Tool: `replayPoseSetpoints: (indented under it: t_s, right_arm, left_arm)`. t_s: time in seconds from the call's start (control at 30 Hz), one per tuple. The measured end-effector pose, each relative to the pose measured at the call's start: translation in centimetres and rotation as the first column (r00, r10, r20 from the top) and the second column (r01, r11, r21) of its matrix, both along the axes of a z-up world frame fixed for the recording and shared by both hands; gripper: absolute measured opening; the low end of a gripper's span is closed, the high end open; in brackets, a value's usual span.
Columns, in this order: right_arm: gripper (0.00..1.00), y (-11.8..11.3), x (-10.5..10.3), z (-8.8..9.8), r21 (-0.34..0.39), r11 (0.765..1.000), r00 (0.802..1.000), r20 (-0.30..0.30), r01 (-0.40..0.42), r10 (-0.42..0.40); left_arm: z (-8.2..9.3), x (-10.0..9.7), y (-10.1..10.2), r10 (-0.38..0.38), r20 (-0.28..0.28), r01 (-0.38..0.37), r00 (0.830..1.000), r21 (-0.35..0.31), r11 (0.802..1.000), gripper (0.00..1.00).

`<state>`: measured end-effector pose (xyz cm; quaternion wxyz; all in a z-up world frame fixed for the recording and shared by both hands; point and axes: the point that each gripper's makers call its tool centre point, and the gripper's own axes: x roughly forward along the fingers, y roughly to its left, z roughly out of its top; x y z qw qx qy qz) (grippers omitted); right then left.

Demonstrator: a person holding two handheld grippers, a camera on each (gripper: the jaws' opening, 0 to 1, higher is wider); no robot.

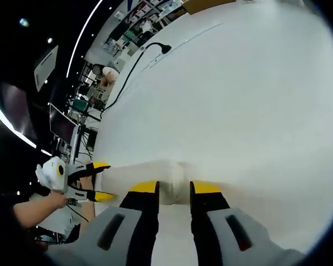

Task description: Arrange the utensils inside the cutlery case until each visible utensil rests in its matching compartment.

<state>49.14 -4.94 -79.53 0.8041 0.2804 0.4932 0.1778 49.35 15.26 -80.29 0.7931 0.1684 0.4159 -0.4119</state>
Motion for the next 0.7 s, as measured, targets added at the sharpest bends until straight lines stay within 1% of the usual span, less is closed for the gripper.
replayPoseSetpoints:
  t_s: [0.03,0.1,0.13,0.17,0.2,0.23,0.27,0.3,0.33,0.37,0.4,0.43,0.47,0.53,0.57,0.6,0.63,0.67,0.7]
  right_arm:
    - [0.19,0.0,0.1,0.0,0.002,1.0,1.0,-0.001,0.0,0.0]
    - [0.2,0.0,0.1,0.0,0.007,1.0,1.0,-0.005,0.003,-0.003]
    - [0.21,0.0,0.0,-0.1,0.007,1.0,1.0,-0.011,0.003,-0.003]
    - [0.22,0.2,-0.1,-0.1,0.01,1.0,1.0,-0.014,-0.001,0.001]
    - [0.25,0.4,-0.2,-0.1,0.013,1.0,1.0,-0.021,-0.008,0.008]
    - [0.26,0.6,-0.3,-0.1,0.009,1.0,1.0,-0.021,-0.017,0.018]
    - [0.27,0.7,-0.4,-0.1,0.006,1.0,1.0,-0.019,-0.022,0.022]
    - [0.27,0.8,-0.5,-0.1,0.0,1.0,0.999,-0.018,-0.031,0.031]
    - [0.27,0.9,-0.5,-0.1,-0.002,0.999,0.999,-0.016,-0.032,0.032]
    - [0.26,0.8,-0.4,-0.1,-0.002,1.0,0.999,-0.016,-0.029,0.029]
    - [0.26,0.8,-0.4,-0.1,0.002,1.0,0.999,-0.019,-0.027,0.027]
    - [0.26,0.9,-0.3,0.0,0.008,1.0,1.0,-0.019,-0.023,0.024]
    - [0.26,0.9,-0.3,-0.1,0.017,1.0,1.0,-0.024,-0.016,0.016]
    - [0.23,0.9,-0.4,-0.2,0.019,1.0,0.999,-0.035,-0.018,0.018]
    - [0.23,0.8,-0.4,-0.3,0.014,1.0,0.999,-0.038,-0.022,0.022]
    - [0.24,0.9,-0.3,-0.3,0.019,1.0,0.999,-0.038,-0.017,0.018]
    - [0.24,0.9,-0.3,-0.3,0.02,1.0,0.999,-0.04,-0.016,0.017]
    - [0.24,0.9,-0.3,-0.3,0.022,1.0,0.999,-0.041,-0.015,0.016]
    - [0.24,0.9,-0.3,-0.3,0.023,1.0,0.999,-0.042,-0.016,0.017]
  left_arm:
    - [0.4,-0.2,0.0,0.053,-0.021,-0.054,0.998,-0.053,0.997,0.57]
    - [0.7,-0.4,0.2,0.129,-0.081,-0.137,0.988,-0.11,0.984,0.55]
    - [1.0,-0.5,0.4,0.188,-0.117,-0.204,0.975,-0.136,0.97,0.55]
    - [1.3,-0.3,0.7,0.225,-0.117,-0.241,0.967,-0.144,0.96,0.56]
    - [1.7,0.1,0.9,0.279,-0.118,-0.297,0.953,-0.181,0.938,0.57]
    - [1.8,0.0,1.0,0.314,-0.147,-0.338,0.938,-0.189,0.922,0.57]
    - [1.9,0.1,1.2,0.359,-0.179,-0.392,0.916,-0.206,0.897,0.56]
    - [2.0,0.3,1.6,0.429,-0.232,-0.477,0.873,-0.223,0.85,0.56]
    - [1.8,0.6,2.5,0.503,-0.267,-0.559,0.822,-0.212,0.802,0.54]
    - [1.7,0.6,2.8,0.536,-0.298,-0.602,0.79,-0.214,0.769,0.52]
    - [1.8,0.6,2.7,0.543,-0.342,-0.63,0.767,-0.242,0.738,0.48]
    - [1.8,0.5,2.7,0.544,-0.355,-0.638,0.76,-0.248,0.729,0.46]
    - [1.2,0.0,2.6,0.546,-0.387,-0.651,0.743,-0.227,0.724,0.46]
    - [0.2,-1.1,2.6,0.545,-0.426,-0.654,0.722,-0.164,0.739,0.47]
    - [0.1,-1.1,2.5,0.541,-0.41,-0.644,0.734,-0.166,0.747,0.46]
    - [0.3,-1.0,2.3,0.546,-0.385,-0.639,0.744,-0.17,0.75,0.4]
    - [0.4,-1.5,2.4,0.535,-0.4,-0.633,0.744,-0.165,0.756,0.4]
    - [0.3,-1.2,2.5,0.549,-0.404,-0.649,0.731,-0.163,0.743,0.4]
    - [0.2,-1.4,2.1,0.55,-0.436,-0.664,0.712,-0.166,0.729,0.38]
